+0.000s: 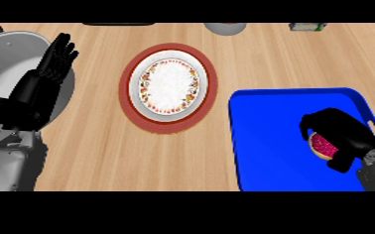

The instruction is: Pick the cupcake from the tray and place it in the plate

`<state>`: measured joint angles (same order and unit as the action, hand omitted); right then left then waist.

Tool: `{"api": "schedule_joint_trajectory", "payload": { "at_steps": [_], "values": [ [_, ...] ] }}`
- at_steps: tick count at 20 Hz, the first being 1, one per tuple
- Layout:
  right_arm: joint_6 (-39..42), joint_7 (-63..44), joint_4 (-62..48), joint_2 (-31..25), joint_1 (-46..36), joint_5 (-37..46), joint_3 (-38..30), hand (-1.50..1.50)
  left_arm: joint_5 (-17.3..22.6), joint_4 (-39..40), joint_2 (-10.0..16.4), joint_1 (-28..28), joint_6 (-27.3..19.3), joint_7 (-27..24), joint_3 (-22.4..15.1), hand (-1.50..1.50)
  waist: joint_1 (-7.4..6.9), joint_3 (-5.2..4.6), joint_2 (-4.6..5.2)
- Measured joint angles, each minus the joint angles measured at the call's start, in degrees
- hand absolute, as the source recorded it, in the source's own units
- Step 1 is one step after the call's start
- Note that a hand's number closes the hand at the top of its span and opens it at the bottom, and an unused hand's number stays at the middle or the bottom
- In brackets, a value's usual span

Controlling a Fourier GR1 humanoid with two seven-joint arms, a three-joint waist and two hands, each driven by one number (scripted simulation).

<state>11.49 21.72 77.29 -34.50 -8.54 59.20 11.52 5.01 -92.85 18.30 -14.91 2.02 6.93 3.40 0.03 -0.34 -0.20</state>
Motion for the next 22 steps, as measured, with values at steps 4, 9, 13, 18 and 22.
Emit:
{"api": "schedule_joint_trajectory", "payload": {
  "at_steps": [4,9,13,18,22],
  "values": [
    [-3.25,-10.54,3.76,4.74,3.51,0.70,-3.34,1.50,-0.34,0.30,0.31,0.36,-0.64,0.33,0.98,0.00,2.16,0.03,-0.50],
    [-7.22,-29.29,3.70,10.80,10.95,0.65,-12.23,1.50,-0.76,0.68,1.52,2.47,-2.08,0.78,3.45,0.00,9.04,-0.39,-2.31],
    [-12.04,-41.39,8.47,17.22,15.61,2.23,-15.35,1.50,-0.89,0.68,2.07,3.89,-2.72,1.04,4.68,0.00,10.91,-0.72,-2.99],
    [-17.42,-52.50,18.90,27.08,18.83,7.32,-11.67,1.50,-0.72,0.19,2.01,4.53,-2.41,0.90,4.59,0.00,9.32,-0.59,-2.69],
    [-21.24,-60.02,28.06,31.66,18.28,11.74,-4.02,1.50,-0.44,-0.45,1.59,4.03,-1.70,0.68,3.63,0.00,6.85,-0.40,-2.30]
  ]
}}
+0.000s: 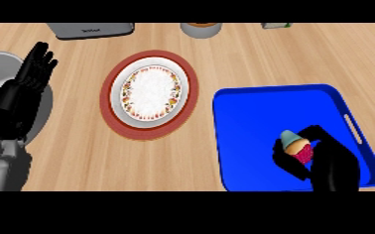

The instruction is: Pick the cupcake from the tray and place it in the plate

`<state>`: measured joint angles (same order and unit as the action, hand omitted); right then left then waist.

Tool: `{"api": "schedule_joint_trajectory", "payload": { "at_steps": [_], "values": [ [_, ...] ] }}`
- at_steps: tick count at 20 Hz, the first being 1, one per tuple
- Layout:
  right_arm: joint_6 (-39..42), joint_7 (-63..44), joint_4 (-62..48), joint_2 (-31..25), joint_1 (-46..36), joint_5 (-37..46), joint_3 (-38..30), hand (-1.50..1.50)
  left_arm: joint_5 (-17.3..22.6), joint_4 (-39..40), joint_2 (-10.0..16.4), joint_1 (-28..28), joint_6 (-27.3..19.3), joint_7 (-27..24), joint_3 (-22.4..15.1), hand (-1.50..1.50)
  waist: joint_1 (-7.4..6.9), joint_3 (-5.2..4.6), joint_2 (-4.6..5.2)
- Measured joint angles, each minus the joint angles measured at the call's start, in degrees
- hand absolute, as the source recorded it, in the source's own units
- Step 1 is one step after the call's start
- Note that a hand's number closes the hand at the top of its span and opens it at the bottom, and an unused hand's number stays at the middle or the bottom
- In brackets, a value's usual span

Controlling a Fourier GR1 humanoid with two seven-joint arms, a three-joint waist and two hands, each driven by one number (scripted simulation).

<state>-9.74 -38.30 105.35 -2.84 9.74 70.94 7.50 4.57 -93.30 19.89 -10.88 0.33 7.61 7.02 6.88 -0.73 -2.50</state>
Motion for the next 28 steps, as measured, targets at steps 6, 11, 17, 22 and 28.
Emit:
{"api": "schedule_joint_trajectory", "payload": {
  "at_steps": [6,11,17,22,28],
  "values": [
    [-2.03,-15.11,9.48,2.16,-3.12,9.38,15.50,1.50,0.31,0.11,-0.59,-1.05,1.43,-0.42,-1.66,0.00,-3.67,0.16,1.04],
    [0.99,-24.96,10.08,2.41,-10.44,17.30,26.64,1.50,0.20,-0.04,-1.52,-2.70,2.01,-0.44,-3.32,0.00,-6.32,0.30,1.84],
    [2.80,-30.74,5.30,2.24,-22.19,17.77,30.80,1.50,-0.17,-0.07,-2.42,-4.92,2.15,0.01,-4.80,0.00,-8.80,0.47,2.59],
    [2.28,-32.24,-1.36,2.16,-30.97,12.92,27.35,1.50,-0.50,0.24,-2.91,-6.23,2.31,0.23,-5.68,0.00,-10.49,0.58,3.10],
    [0.72,-32.49,-12.29,2.14,-39.88,7.53,21.44,1.50,-0.32,1.15,-3.20,-7.76,2.83,0.09,-5.97,0.00,-11.66,0.63,3.52]
  ]
}}
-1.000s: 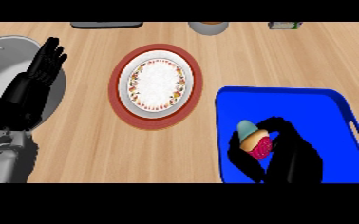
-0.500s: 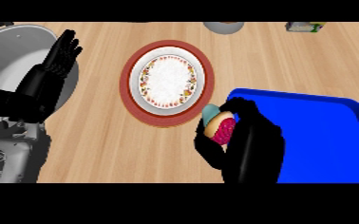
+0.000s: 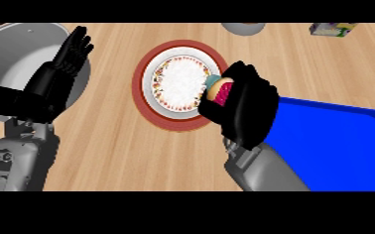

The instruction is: Pick the cupcake from the tray and place it in the plate

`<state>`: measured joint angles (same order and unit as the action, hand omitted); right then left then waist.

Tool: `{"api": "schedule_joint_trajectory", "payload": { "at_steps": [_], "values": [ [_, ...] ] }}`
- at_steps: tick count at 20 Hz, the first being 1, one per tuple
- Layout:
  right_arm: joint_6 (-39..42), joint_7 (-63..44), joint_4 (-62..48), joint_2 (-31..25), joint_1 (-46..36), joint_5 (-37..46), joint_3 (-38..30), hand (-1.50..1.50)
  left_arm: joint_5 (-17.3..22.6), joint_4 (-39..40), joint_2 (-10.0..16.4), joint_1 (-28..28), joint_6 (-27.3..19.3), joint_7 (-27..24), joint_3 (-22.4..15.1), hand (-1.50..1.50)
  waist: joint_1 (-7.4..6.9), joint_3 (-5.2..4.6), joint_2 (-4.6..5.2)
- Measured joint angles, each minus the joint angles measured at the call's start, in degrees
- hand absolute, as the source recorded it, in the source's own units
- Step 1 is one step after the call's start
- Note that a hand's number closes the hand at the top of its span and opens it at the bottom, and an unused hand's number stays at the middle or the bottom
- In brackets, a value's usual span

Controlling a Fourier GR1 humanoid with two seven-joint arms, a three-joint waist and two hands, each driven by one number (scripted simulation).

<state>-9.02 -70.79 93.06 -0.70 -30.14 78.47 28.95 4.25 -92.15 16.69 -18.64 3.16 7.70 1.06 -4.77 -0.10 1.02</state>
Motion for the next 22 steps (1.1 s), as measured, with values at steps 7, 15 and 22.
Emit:
{"api": "schedule_joint_trajectory", "payload": {
  "at_steps": [7,15,22],
  "values": [
    [-2.73,1.13,-15.52,0.02,-8.81,-6.81,-5.55,1.50,-0.03,0.95,-0.40,-0.69,0.46,-0.64,-0.32,0.00,-1.08,0.04,0.36],
    [-10.57,4.22,-27.74,0.07,-13.76,-13.67,-12.75,-1.50,-0.74,1.85,-1.42,-2.11,0.21,-1.42,-1.18,0.00,-2.10,0.16,0.90],
    [-24.75,9.26,-34.99,0.18,-17.37,-16.67,-15.68,-1.50,-0.55,2.59,-1.45,-2.98,0.42,-1.10,-0.95,0.00,-2.34,0.19,0.83]
  ]
}}
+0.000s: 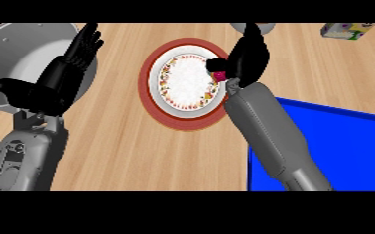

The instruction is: Pick the cupcake from the tray and place it in the plate

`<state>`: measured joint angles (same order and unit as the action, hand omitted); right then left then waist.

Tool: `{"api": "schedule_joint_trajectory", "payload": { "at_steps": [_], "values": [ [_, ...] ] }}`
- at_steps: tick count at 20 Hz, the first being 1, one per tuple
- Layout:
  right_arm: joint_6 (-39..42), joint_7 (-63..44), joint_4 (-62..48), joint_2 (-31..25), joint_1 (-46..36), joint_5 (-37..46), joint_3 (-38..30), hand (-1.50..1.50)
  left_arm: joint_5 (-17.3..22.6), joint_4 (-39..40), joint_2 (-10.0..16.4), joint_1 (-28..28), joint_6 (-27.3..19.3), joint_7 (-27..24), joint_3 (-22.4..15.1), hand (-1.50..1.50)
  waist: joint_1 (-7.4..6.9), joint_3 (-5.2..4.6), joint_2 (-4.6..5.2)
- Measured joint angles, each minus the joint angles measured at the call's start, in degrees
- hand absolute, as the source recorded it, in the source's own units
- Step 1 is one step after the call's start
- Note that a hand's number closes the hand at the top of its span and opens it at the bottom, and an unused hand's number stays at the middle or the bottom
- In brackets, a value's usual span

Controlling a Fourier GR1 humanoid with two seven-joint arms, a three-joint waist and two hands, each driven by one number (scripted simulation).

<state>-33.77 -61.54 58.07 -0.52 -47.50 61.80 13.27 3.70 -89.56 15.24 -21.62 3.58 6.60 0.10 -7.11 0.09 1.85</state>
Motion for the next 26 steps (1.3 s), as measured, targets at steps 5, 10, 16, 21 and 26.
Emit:
{"api": "schedule_joint_trajectory", "payload": {
  "at_steps": [5,10,16,21,26],
  "values": [
    [-11.89,1.67,-2.77,0.11,-2.28,-0.33,-1.21,-1.50,-0.28,0.01,-0.19,0.08,-0.28,0.23,-0.04,0.00,0.39,-0.01,-0.36],
    [-21.31,0.38,-3.59,0.20,-3.21,-0.77,-0.22,-1.50,-0.35,1.12,0.18,0.79,-0.28,-0.49,0.83,0.00,1.98,-0.09,-1.05],
    [-30.03,-2.11,-1.37,0.30,1.71,1.20,3.17,-1.50,-0.27,1.21,0.83,2.75,-0.60,-0.57,2.32,0.00,4.42,-0.14,-1.93],
    [-32.83,-3.86,5.90,0.37,9.42,4.77,7.61,-1.50,-0.20,0.27,1.80,4.36,-0.58,-0.40,3.56,0.00,6.24,-0.15,-2.53],
    [-32.68,-5.96,17.30,0.43,21.75,10.36,12.16,-1.50,0.39,-1.17,2.43,6.50,-0.22,-0.43,4.74,0.00,7.72,-0.17,-2.84]
  ]
}}
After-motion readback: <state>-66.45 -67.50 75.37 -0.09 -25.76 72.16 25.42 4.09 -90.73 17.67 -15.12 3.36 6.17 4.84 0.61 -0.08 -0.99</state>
